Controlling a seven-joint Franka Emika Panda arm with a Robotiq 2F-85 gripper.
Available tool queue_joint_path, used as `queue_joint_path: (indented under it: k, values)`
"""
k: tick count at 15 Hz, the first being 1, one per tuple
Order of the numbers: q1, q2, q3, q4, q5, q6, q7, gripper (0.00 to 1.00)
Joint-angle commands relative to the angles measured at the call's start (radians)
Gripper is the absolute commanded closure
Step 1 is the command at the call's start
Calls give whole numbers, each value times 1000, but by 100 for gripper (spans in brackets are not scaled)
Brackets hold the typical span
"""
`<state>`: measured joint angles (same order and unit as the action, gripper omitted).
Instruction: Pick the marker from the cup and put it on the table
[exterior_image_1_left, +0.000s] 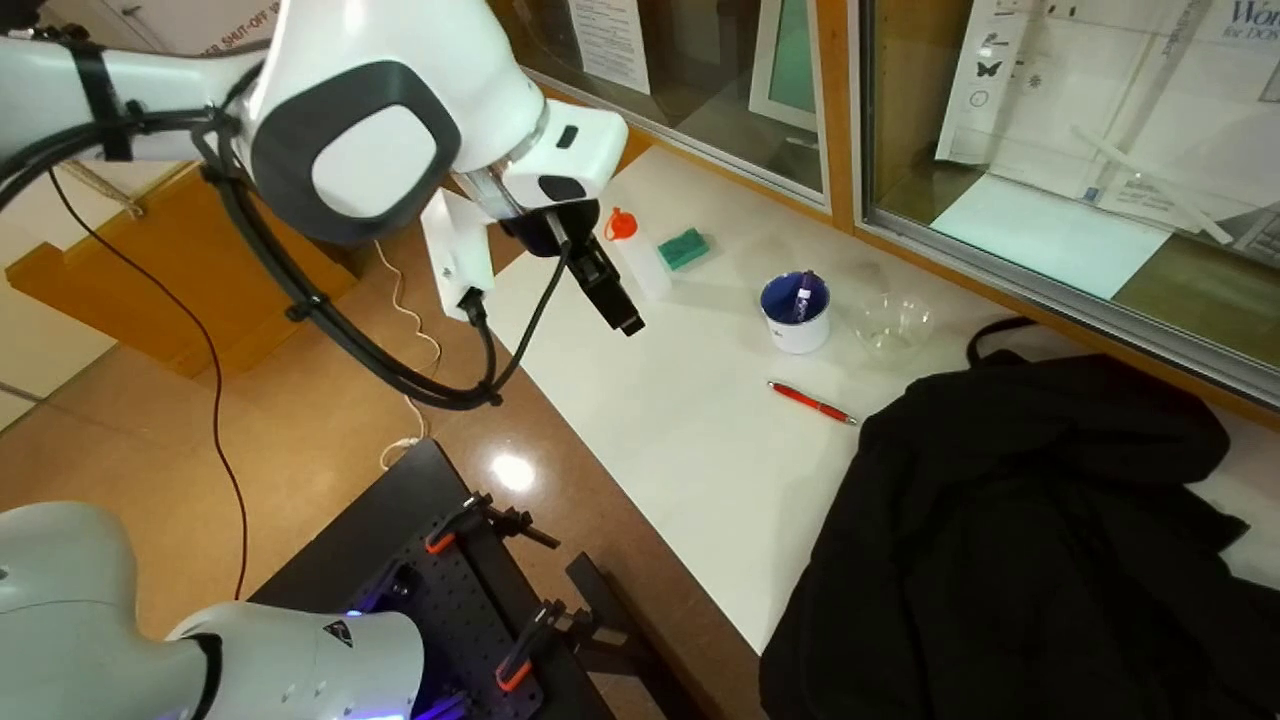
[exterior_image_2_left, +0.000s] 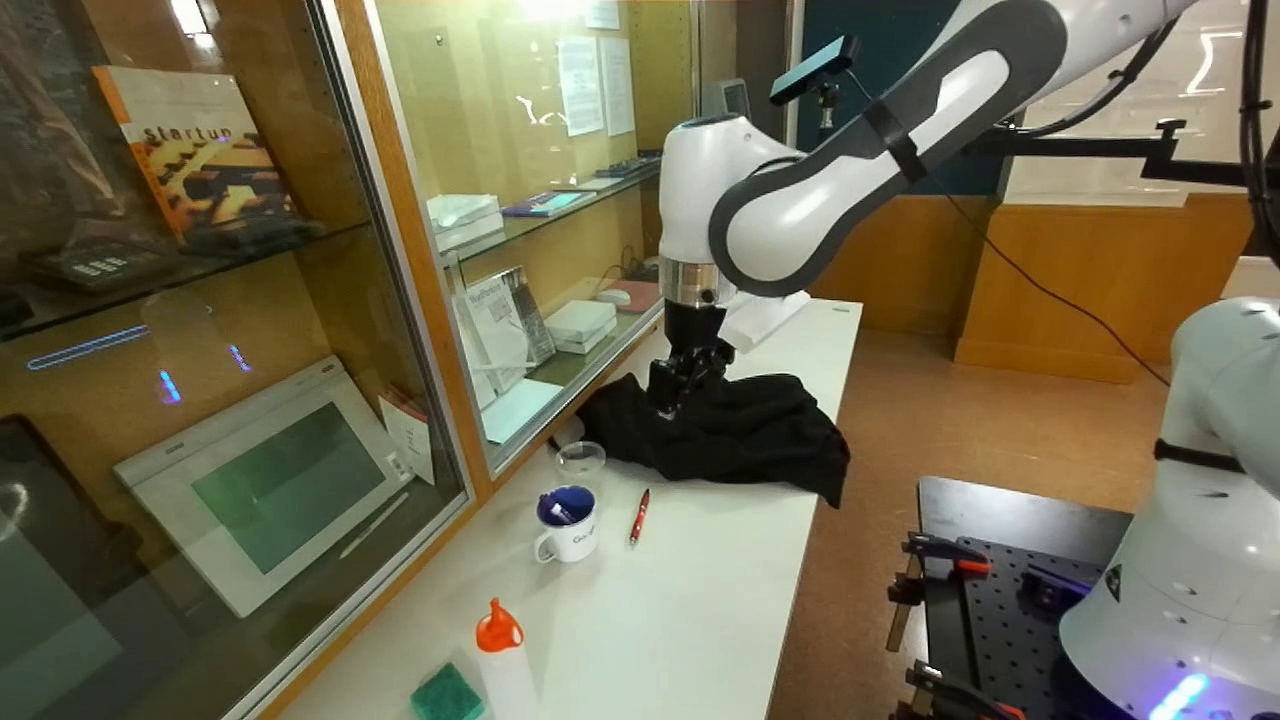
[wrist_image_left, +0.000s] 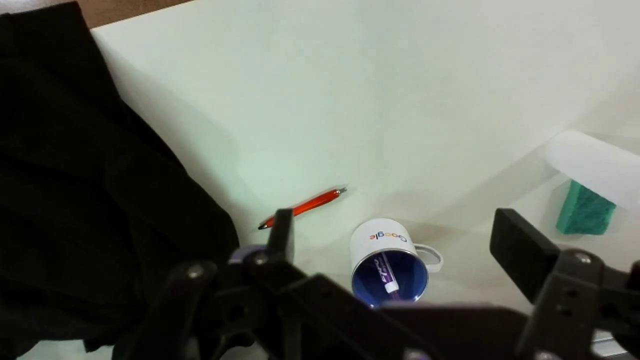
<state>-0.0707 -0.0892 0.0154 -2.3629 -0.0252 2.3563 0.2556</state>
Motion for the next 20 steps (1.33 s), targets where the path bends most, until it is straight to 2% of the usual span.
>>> queue_joint_path:
  k: [1,2,4,7,9,10,14,17,20]
  values:
    - [5,13,-11,10,-7,1,71,0]
    - [5,41,-19,26,58,12,104,0]
    - [13,79,-18,37,117,63,171,0]
    - [30,153,-15,57,250,152,117,0]
    - [35,209,-16,77,255,203,81,0]
    - [37,235,-21,80,212,250,66,0]
    - [25,343,-43,149,131,309,-65,0]
    - [-10,420,-39,228,144,300,-222,0]
    - [-38,492,-41,311,99,286,-358,0]
